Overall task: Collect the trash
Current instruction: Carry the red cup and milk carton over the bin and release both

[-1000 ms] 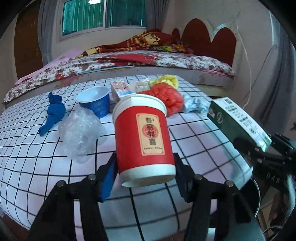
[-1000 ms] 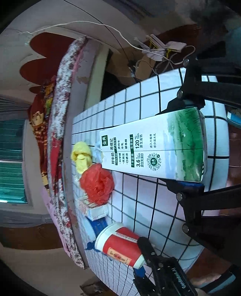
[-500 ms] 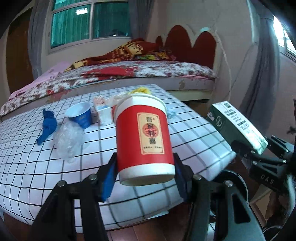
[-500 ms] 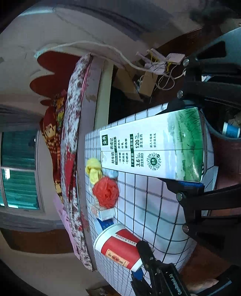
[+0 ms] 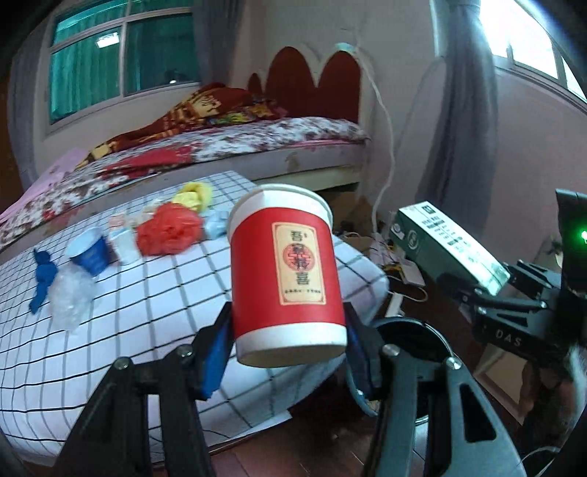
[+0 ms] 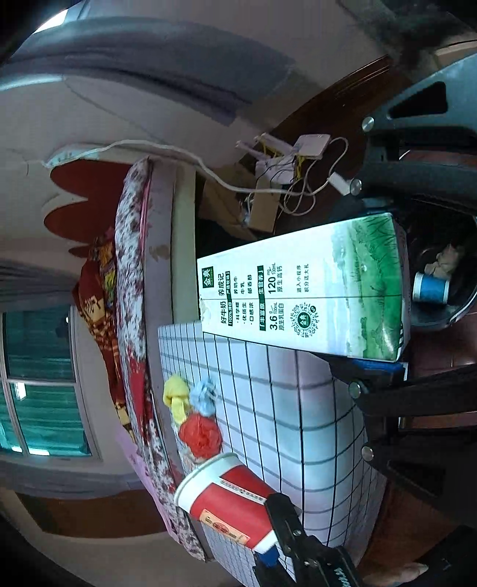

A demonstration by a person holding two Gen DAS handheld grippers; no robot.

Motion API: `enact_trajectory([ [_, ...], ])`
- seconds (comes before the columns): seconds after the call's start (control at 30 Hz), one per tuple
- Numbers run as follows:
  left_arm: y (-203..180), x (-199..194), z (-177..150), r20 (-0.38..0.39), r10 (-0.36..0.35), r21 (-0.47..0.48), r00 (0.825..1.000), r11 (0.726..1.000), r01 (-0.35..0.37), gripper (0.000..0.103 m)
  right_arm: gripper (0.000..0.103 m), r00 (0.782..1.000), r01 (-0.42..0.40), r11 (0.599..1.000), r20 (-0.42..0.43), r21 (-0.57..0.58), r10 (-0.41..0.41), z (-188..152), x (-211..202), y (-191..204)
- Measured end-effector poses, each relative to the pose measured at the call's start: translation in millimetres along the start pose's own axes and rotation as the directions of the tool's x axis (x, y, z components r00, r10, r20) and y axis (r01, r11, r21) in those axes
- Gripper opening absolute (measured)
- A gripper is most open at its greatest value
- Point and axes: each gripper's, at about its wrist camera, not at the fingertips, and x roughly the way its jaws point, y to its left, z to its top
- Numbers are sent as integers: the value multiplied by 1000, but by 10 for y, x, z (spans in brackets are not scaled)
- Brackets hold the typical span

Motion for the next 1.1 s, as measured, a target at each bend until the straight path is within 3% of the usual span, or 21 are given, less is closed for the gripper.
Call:
enact_trajectory([
  [0.2,-319,118,-110,-37,-77,37,996,996,78,56,57,1000,20,999,-17,30,-20,-149,-22,-314],
  [0.53,-794,434,-394,-154,-197,81,968,974,211,56,57,991,38,999,-127,-14,-39,-571,116,-609],
  [0.77,-1021,820,-625,-281,-258,94,924,951,294,56,57,977,12,1000,-213,-12,-15,-803,273,-768],
  [1.1,-1185,1211,-681,-380,-290,89,878,934,347,56,57,945,-25,998,-328,-56,5,-1129,516,-827],
])
